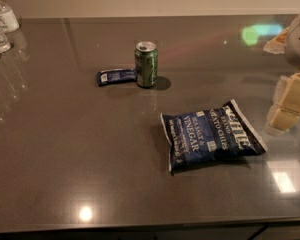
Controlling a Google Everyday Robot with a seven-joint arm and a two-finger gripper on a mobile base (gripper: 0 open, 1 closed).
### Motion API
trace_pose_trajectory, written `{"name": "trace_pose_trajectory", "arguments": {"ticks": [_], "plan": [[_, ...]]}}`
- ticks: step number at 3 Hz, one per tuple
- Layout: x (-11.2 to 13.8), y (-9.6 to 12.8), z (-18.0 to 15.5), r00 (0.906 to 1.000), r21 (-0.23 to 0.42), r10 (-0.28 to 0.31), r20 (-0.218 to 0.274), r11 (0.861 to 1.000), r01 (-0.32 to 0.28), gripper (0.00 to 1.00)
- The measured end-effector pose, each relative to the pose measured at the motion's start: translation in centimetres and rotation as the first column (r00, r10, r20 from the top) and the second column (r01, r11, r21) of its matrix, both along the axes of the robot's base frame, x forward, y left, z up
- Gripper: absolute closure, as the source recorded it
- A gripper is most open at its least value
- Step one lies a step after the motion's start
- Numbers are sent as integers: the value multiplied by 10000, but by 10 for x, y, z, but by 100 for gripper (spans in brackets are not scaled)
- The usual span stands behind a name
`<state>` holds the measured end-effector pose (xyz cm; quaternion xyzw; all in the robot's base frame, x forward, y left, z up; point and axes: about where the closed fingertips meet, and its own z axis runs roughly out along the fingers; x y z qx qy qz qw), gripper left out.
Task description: Pick blue chip bag
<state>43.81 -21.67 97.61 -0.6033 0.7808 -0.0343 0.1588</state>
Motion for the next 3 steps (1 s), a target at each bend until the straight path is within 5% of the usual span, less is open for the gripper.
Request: {"name": "trace_pose_trajectory", "arguments": {"ticks": [2,3], "plan": [[-1,3,2,9998,140,203,74,9997,-204,0],[-4,18,-10,9949,419,1010,-29,9940,-1008,0]]}}
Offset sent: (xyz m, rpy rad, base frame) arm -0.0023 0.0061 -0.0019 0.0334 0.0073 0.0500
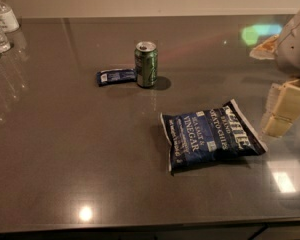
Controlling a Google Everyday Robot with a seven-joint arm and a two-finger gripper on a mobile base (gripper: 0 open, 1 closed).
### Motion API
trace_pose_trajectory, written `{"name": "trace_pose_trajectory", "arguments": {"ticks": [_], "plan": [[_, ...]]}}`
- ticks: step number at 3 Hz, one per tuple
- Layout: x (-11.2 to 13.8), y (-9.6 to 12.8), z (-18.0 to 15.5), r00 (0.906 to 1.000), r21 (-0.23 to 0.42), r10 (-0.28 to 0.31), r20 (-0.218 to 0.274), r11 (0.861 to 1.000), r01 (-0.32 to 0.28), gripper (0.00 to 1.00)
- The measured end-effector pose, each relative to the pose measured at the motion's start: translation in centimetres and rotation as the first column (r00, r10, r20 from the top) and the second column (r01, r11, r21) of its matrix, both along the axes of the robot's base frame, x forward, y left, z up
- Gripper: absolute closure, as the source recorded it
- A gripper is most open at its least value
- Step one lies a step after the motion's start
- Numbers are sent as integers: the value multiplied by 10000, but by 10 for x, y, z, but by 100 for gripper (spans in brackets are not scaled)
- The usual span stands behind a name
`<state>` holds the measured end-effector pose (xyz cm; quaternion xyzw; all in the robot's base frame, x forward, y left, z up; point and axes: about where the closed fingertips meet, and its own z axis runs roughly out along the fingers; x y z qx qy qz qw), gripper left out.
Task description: Pick blue chip bag
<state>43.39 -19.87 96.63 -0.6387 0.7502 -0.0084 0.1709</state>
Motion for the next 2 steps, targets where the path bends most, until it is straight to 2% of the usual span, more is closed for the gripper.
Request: {"name": "trace_pose_trajectory", "arguments": {"ticks": [1,2], "plan": [[-2,19,-21,9940,332,1071,-234,9938,-1063,0],[-3,36,-47,9801,616,1914,-520,9802,-1882,0]]}}
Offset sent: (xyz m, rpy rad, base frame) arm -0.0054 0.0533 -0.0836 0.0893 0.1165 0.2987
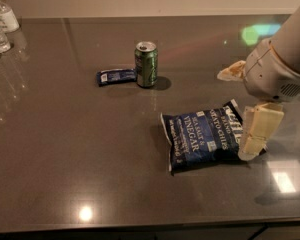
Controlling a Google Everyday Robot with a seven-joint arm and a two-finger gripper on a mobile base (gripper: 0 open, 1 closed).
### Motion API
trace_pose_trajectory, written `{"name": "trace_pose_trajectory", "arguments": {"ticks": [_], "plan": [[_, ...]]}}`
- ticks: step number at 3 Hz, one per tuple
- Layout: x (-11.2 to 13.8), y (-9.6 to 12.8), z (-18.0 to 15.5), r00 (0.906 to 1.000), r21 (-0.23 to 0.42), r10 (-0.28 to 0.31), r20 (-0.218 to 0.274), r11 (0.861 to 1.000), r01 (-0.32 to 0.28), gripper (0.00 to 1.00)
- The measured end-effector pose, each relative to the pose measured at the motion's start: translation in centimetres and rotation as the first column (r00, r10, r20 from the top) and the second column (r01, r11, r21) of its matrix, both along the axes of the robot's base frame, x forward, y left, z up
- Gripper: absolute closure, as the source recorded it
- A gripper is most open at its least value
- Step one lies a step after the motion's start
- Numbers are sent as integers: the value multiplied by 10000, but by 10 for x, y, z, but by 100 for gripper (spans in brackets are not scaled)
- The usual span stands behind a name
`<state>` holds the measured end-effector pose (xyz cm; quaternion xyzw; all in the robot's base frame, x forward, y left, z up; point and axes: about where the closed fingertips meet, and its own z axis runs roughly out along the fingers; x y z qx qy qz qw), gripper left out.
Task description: Pick blue chip bag
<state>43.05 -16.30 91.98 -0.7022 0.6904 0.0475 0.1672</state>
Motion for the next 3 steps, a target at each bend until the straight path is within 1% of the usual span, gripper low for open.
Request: {"name": "trace_pose_trajectory", "arguments": {"ticks": [1,2,3], "plan": [[0,11,-29,9965,162,759,-355,9970,-754,0],[3,14,-53,9902,-14,1254,-610,9921,-1257,0],[4,13,-75,9837,-359,1533,-941,9869,-1573,0]]}}
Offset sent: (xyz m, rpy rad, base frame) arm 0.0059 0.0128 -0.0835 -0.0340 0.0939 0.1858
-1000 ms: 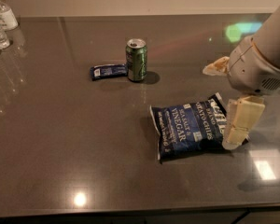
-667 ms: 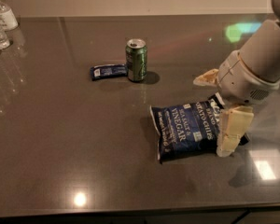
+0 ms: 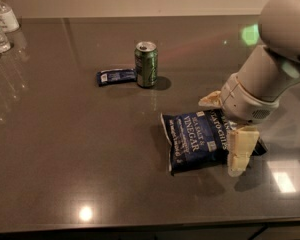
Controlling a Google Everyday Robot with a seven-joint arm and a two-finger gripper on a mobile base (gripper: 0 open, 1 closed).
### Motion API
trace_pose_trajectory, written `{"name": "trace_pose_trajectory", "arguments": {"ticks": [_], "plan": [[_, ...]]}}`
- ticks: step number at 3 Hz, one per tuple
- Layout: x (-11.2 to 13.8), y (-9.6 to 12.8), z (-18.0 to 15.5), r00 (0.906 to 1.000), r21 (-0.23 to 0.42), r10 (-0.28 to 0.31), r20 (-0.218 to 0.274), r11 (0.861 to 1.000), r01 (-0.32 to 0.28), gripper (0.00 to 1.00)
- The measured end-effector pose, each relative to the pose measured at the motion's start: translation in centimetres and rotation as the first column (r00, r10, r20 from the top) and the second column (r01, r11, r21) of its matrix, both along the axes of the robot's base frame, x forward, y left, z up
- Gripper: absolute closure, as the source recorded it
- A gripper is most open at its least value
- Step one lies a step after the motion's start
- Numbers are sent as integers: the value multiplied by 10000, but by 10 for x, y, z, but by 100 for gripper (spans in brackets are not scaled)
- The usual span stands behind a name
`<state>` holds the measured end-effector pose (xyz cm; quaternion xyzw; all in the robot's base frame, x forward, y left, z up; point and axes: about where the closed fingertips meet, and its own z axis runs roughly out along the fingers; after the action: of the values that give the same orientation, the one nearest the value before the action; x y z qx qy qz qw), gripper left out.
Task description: Pick blue chip bag
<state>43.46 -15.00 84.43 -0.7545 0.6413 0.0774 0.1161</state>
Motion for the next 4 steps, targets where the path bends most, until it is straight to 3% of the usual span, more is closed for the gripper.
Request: {"name": "trace_pose_trajectory", "arguments": {"ticks": [1,2,4], "plan": [[0,1,-11,9998,-400,142,-113,9991,-146,15],[2,5,-8,9998,-597,214,-34,9980,-216,39],[6,21,29,9977,-704,542,400,9962,-513,85]]}}
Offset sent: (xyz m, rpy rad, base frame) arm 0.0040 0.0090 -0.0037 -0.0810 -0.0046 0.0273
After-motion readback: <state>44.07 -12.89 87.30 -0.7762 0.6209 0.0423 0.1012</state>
